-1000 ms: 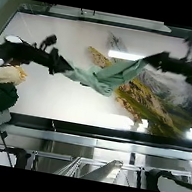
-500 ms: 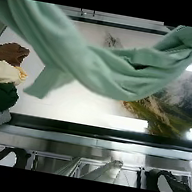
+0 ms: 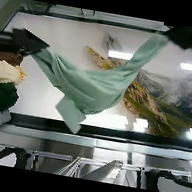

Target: Fold the shirts.

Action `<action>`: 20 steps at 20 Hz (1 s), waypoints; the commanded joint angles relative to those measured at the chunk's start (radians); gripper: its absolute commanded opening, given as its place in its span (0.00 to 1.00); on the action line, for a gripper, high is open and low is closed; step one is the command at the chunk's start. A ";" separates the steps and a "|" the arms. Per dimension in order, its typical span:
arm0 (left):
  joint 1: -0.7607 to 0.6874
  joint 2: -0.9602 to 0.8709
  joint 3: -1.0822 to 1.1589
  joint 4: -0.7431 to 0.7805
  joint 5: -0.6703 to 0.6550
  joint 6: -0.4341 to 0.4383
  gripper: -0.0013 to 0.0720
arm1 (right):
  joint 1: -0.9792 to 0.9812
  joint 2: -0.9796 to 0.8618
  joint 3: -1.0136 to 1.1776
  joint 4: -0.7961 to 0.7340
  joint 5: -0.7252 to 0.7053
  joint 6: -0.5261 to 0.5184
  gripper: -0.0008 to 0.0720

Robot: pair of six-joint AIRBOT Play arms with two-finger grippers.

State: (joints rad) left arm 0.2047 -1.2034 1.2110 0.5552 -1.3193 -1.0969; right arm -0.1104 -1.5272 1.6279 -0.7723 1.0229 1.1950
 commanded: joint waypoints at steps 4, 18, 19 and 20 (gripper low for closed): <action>0.130 -0.293 0.123 0.128 -0.162 -0.054 1.00 | -0.138 -0.150 0.015 -0.002 0.307 0.077 0.99; 0.109 -0.679 0.254 0.174 -0.038 -0.027 0.98 | 0.242 0.020 -0.922 0.407 -0.049 -0.113 0.99; 0.091 -0.710 0.313 0.175 -0.039 -0.030 0.98 | 0.299 0.000 -0.922 0.457 -0.088 -0.112 0.99; 0.073 -0.737 0.363 0.175 -0.041 -0.031 0.98 | 0.347 -0.019 -0.922 0.505 -0.119 -0.113 0.99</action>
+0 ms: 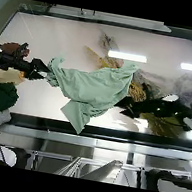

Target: Fold the shirts.

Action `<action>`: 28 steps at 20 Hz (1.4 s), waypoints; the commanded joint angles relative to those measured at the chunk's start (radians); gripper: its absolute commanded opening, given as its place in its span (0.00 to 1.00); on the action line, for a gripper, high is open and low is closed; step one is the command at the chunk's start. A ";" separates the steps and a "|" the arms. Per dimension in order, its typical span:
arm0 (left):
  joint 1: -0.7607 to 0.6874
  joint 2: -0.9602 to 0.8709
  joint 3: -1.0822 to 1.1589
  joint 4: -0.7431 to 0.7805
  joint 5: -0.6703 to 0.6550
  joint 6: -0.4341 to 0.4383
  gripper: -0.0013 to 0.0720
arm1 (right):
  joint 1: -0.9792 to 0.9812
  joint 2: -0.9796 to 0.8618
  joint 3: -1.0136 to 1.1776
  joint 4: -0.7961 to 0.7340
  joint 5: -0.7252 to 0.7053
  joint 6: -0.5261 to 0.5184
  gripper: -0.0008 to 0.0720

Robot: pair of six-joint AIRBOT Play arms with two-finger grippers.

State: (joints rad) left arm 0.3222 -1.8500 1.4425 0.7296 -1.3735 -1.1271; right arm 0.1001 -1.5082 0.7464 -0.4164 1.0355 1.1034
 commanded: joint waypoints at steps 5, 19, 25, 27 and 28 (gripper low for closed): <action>-0.101 -0.197 0.312 0.002 0.013 -0.021 0.96 | 0.245 -0.136 -0.020 0.461 -0.164 -0.163 0.53; -0.022 0.016 0.502 -0.812 -0.325 0.060 0.03 | -0.043 0.389 0.132 0.465 0.127 -0.258 0.04; 0.084 0.577 0.500 -1.062 -0.290 0.124 0.03 | -0.424 0.895 0.549 0.340 0.135 -0.218 0.04; 0.094 0.768 0.500 -0.835 -0.213 0.124 0.04 | -0.462 0.946 0.631 0.224 0.103 -0.166 0.04; 0.091 0.851 0.494 -0.665 -0.156 0.124 0.04 | -0.460 0.946 0.644 0.195 0.097 -0.161 0.04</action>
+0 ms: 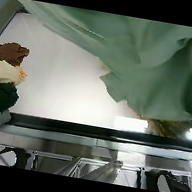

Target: Fold the shirts.

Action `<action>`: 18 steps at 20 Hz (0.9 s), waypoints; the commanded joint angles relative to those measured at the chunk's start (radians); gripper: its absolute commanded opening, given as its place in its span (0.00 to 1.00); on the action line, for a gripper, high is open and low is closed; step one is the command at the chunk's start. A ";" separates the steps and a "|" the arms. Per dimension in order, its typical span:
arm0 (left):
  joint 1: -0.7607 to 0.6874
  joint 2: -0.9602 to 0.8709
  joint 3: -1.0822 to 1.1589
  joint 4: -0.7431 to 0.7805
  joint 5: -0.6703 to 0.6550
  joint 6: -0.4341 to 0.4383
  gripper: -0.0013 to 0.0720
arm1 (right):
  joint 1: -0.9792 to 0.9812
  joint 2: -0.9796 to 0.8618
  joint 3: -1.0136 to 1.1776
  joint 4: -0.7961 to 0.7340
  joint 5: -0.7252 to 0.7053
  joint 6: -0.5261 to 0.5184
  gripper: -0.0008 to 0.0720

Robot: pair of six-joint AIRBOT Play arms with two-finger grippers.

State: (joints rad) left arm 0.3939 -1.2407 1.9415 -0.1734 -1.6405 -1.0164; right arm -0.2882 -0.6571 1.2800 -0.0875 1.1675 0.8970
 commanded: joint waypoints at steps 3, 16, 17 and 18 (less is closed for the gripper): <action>-0.036 0.406 -0.167 0.531 0.295 -0.016 0.05 | -0.071 -0.008 0.110 -0.145 -0.034 0.042 0.04; -0.206 -0.521 -0.570 0.631 0.443 0.052 0.45 | 0.162 -1.128 0.125 -0.132 -0.240 -0.109 0.52; -0.192 -0.605 -0.487 0.613 0.381 0.024 0.48 | 0.145 -1.173 0.144 -0.072 -0.234 -0.123 0.83; -0.173 -0.666 -0.404 0.605 0.314 -0.011 0.48 | 0.118 -1.196 0.165 -0.025 -0.200 -0.125 0.84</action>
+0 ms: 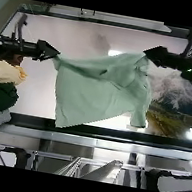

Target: Fold the shirts.

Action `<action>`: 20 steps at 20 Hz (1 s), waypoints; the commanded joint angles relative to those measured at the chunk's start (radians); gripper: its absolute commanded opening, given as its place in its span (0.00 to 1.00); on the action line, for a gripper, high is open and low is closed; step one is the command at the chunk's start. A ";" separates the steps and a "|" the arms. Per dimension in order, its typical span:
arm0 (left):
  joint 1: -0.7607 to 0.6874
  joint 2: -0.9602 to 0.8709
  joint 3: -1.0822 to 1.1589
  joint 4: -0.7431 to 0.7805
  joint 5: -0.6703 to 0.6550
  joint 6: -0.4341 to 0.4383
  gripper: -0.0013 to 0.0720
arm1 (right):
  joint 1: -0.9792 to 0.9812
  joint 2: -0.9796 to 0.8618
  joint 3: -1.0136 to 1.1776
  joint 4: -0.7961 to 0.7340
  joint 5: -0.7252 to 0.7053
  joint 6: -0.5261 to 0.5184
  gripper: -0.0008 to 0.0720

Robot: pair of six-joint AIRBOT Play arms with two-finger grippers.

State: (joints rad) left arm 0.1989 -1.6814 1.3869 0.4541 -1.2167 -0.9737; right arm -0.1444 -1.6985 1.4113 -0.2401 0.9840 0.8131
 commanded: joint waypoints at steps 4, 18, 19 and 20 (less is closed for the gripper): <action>0.126 -0.305 0.385 0.016 -0.371 -0.283 0.48 | -0.196 -0.087 0.094 0.069 0.194 -0.030 0.66; -0.049 0.269 -0.555 0.417 -0.233 -0.409 0.48 | -0.357 -0.237 -0.043 -0.547 0.438 0.228 0.64; -0.049 0.301 -0.595 0.416 -0.212 -0.420 0.48 | -0.339 -0.243 -0.043 -0.536 0.432 0.228 0.64; -0.049 0.331 -0.632 0.417 -0.184 -0.424 0.48 | -0.316 -0.244 -0.043 -0.526 0.423 0.227 0.64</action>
State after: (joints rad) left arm 0.1616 -1.4433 0.8902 0.8577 -1.4799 -1.3804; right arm -0.4961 -1.9129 1.3819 -0.7570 1.4239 1.0374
